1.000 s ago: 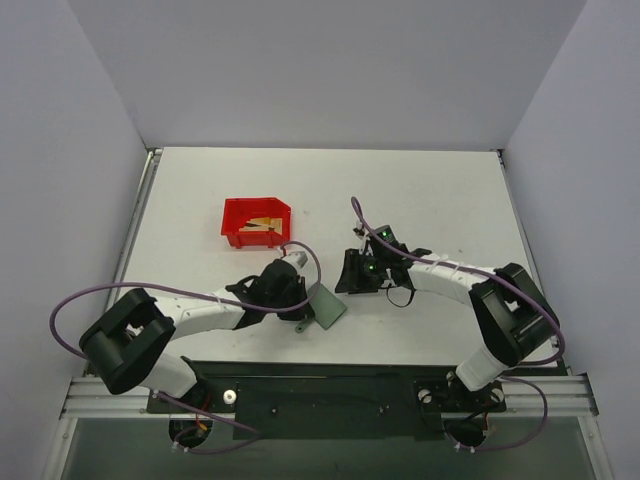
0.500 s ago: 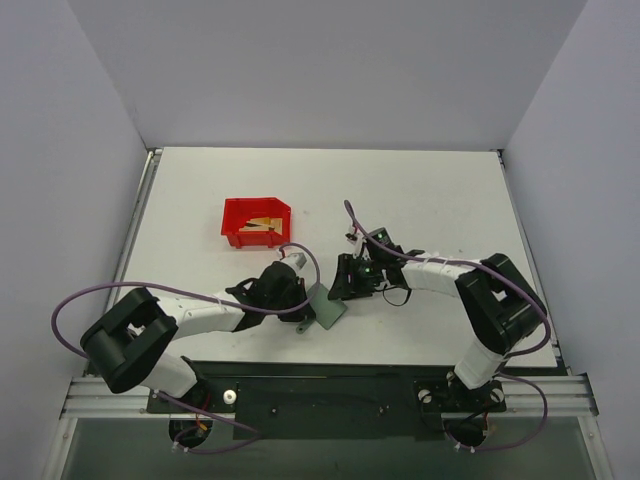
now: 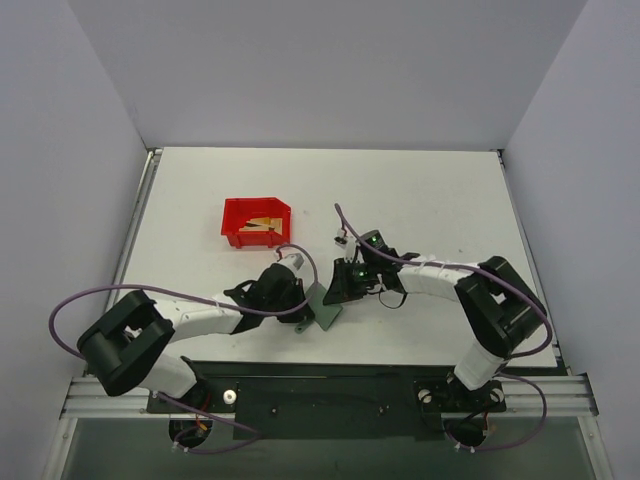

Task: Put the credit cards into the card holder
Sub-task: Close the card holder at the center of the board.

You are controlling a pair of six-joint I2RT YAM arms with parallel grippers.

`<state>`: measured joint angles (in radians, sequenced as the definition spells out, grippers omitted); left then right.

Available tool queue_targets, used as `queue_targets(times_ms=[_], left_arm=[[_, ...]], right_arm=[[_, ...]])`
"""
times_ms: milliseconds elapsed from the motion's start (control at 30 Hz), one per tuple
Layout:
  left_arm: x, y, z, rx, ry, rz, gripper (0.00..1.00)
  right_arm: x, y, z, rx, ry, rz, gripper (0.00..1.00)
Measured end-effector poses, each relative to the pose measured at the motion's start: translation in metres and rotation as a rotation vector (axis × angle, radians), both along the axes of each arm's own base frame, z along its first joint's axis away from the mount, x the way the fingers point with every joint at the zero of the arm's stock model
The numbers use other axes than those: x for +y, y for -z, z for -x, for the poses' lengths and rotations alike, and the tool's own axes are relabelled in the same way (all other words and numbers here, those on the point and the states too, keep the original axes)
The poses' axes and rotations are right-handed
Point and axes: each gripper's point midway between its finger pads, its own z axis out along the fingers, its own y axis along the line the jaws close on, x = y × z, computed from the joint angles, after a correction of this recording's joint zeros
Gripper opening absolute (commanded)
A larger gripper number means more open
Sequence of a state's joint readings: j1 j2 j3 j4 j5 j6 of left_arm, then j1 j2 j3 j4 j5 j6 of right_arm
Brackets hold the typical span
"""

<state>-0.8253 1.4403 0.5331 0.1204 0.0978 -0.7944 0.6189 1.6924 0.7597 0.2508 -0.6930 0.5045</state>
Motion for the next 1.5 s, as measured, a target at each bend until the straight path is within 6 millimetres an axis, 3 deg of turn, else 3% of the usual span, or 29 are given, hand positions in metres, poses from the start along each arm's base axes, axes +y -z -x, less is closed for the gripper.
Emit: queue_targets(times_ms=[133,233,400,533,600,733,833,900,967,1067,1133,1333,1433,1500], left_arm=[[0.010,-0.011,-0.005,-0.041,-0.054,-0.019,0.13],[0.022,-0.039,-0.014,-0.122,-0.112,-0.013,0.24],[0.036,-0.091,-0.034,-0.252,-0.188,0.030,0.26],[0.050,-0.107,-0.045,-0.301,-0.236,0.027,0.26],[0.055,-0.105,-0.046,-0.297,-0.247,0.011,0.26],[0.060,-0.100,-0.044,-0.281,-0.250,-0.012,0.26],[0.062,-0.097,-0.041,-0.275,-0.250,-0.019,0.26],[0.066,-0.094,-0.039,-0.268,-0.253,-0.027,0.26],[0.070,-0.093,-0.038,-0.266,-0.260,-0.033,0.26],[0.075,-0.096,-0.037,-0.271,-0.271,-0.036,0.26],[0.079,-0.098,-0.037,-0.275,-0.279,-0.038,0.27],[0.091,-0.098,-0.040,-0.273,-0.308,-0.053,0.29],[0.091,-0.097,-0.042,-0.271,-0.312,-0.054,0.29],[0.088,-0.095,-0.044,-0.268,-0.307,-0.053,0.29]], right_arm=[[-0.001,-0.019,0.000,-0.091,0.014,0.038,0.00],[-0.017,-0.040,-0.009,-0.191,0.074,0.113,0.00],[-0.054,-0.091,-0.044,-0.411,0.204,0.363,0.00],[-0.068,-0.120,-0.059,-0.534,0.250,0.536,0.00],[-0.074,-0.116,-0.060,-0.558,0.253,0.627,0.00],[-0.085,-0.074,-0.052,-0.535,0.195,0.837,0.00],[-0.080,-0.039,-0.040,-0.521,0.124,0.958,0.00],[-0.074,-0.027,-0.034,-0.538,0.092,0.998,0.01],[-0.067,-0.026,-0.028,-0.563,0.080,1.006,0.09],[-0.057,-0.025,-0.022,-0.571,0.074,0.980,0.30],[-0.047,-0.022,-0.018,-0.551,0.064,0.931,0.35],[-0.011,-0.013,0.013,-0.442,-0.029,0.665,0.40],[-0.004,-0.029,0.020,-0.421,-0.026,0.525,0.37],[-0.009,-0.043,0.012,-0.426,0.023,0.464,0.33]])
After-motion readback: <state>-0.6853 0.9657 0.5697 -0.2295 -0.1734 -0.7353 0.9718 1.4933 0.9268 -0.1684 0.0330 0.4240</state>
